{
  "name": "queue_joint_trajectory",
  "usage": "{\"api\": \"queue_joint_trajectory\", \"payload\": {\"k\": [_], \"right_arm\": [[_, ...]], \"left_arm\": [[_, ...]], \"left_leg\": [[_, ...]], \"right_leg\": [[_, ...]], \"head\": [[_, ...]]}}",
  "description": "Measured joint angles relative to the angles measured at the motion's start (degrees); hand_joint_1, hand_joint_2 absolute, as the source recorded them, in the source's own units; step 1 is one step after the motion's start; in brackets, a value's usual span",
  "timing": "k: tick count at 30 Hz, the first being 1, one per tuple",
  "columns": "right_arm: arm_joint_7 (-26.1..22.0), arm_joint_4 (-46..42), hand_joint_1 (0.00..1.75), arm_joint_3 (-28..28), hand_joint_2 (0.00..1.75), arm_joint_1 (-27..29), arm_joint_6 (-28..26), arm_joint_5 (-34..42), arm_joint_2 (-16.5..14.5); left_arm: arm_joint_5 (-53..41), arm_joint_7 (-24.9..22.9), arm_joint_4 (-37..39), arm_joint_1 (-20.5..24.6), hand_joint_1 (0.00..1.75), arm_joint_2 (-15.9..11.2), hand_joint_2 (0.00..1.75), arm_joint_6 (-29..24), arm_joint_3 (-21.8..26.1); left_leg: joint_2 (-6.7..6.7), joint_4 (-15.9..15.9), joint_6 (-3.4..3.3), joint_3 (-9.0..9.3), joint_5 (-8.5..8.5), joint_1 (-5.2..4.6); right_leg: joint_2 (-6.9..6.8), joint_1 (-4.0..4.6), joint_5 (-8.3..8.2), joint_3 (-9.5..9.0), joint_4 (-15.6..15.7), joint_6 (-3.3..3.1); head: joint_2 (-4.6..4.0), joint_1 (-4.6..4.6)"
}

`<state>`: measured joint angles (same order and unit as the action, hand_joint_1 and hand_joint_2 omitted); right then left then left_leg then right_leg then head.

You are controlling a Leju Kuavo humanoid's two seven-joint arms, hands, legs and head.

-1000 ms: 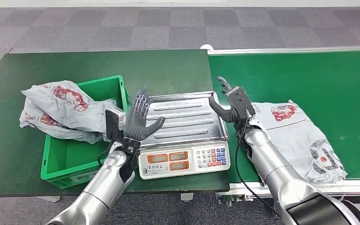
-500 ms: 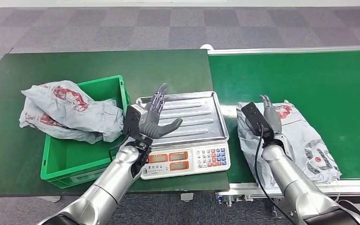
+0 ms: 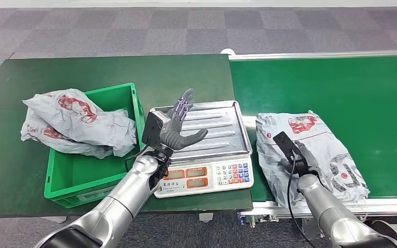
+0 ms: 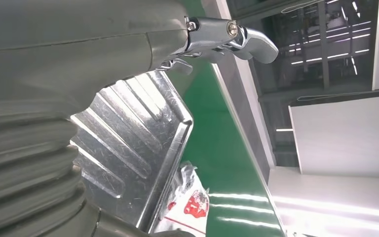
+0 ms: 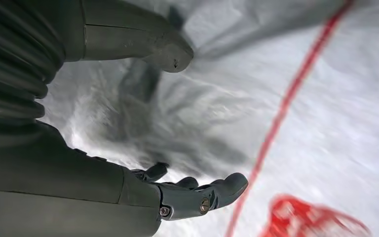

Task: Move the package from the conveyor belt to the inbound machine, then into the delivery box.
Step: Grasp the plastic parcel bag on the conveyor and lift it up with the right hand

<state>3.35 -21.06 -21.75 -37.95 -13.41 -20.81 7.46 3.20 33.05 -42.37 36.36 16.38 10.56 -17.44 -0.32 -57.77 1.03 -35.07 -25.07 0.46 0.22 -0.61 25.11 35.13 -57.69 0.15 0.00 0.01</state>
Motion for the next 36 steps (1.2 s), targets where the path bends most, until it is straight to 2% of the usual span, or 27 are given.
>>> {"api": "queue_joint_trajectory", "payload": {"k": [4,10,11,14,15,20,26,36], "right_arm": [[4.27,1.88,0.0,0.15,1.75,-0.03,1.86,-3.08,-1.18],[8.01,4.0,0.0,-1.37,1.75,-0.08,5.88,-8.69,-3.15],[8.37,4.24,0.14,-1.87,1.75,-0.09,6.39,-9.55,-3.38],[8.32,4.71,1.44,-3.08,1.75,-0.11,7.27,-11.03,-3.87],[7.95,4.82,1.75,-3.34,1.75,-0.11,7.3,-11.25,-4.02],[4.81,5.1,1.75,-3.63,1.75,-0.46,5.86,-10.58,-4.76],[-0.03,5.17,1.75,-2.17,1.75,-1.1,5.19,-5.08,-5.44],[-15.2,4.58,1.75,6.32,1.75,-1.4,0.86,2.72,-6.19]], "left_arm": [[0.16,-0.04,-0.38,-0.08,0.0,-0.02,1.75,-0.25,0.24],[0.39,-0.07,-1.94,-0.7,0.0,-0.13,1.75,-0.52,1.18],[0.42,-0.1,-2.28,-0.86,0.0,-0.17,1.75,-0.52,1.35],[0.43,-0.22,-3.21,-1.32,0.0,-0.37,1.75,-0.52,1.59],[0.43,-0.23,-3.46,-1.43,0.0,-0.44,1.75,-0.52,1.64],[0.36,-0.14,-3.99,-1.67,0.0,-0.66,1.75,-0.68,1.95],[0.11,0.18,-3.96,-1.71,0.0,-0.69,1.75,-0.93,2.25],[-0.12,1.12,-4.04,-2.47,0.0,-0.96,1.75,-2.54,2.89]], "left_leg": [[0.0,0.01,0.0,-0.01,0.0,0.0],[0.0,0.01,0.0,0.06,0.0,0.01],[0.0,0.01,0.0,0.09,0.0,0.01],[0.01,0.01,-0.01,0.22,-0.02,0.02],[0.01,0.01,-0.01,0.26,-0.03,0.02],[0.07,0.01,-0.02,0.41,-0.05,0.02],[0.07,0.01,-0.01,0.43,-0.03,0.02],[-0.01,0.01,-0.02,0.29,-0.04,0.02]], "right_leg": [[0.0,0.0,0.01,-0.01,0.0,0.0],[0.0,0.02,0.03,-0.09,0.0,0.0],[0.0,0.03,0.04,-0.12,0.0,0.0],[0.0,0.04,0.06,-0.25,0.01,0.02],[0.0,0.04,0.07,-0.3,0.01,0.02],[0.03,0.04,0.07,-0.42,0.01,0.02],[0.02,0.04,0.04,-0.43,0.01,0.01],[-0.02,0.03,0.08,-0.37,0.0,0.02]], "head": [[0.0,-0.01],[0.0,-0.01],[0.0,-0.01],[0.0,-0.01],[0.0,-0.01],[0.0,0.0],[0.0,-0.01],[0.0,-0.01]]}}
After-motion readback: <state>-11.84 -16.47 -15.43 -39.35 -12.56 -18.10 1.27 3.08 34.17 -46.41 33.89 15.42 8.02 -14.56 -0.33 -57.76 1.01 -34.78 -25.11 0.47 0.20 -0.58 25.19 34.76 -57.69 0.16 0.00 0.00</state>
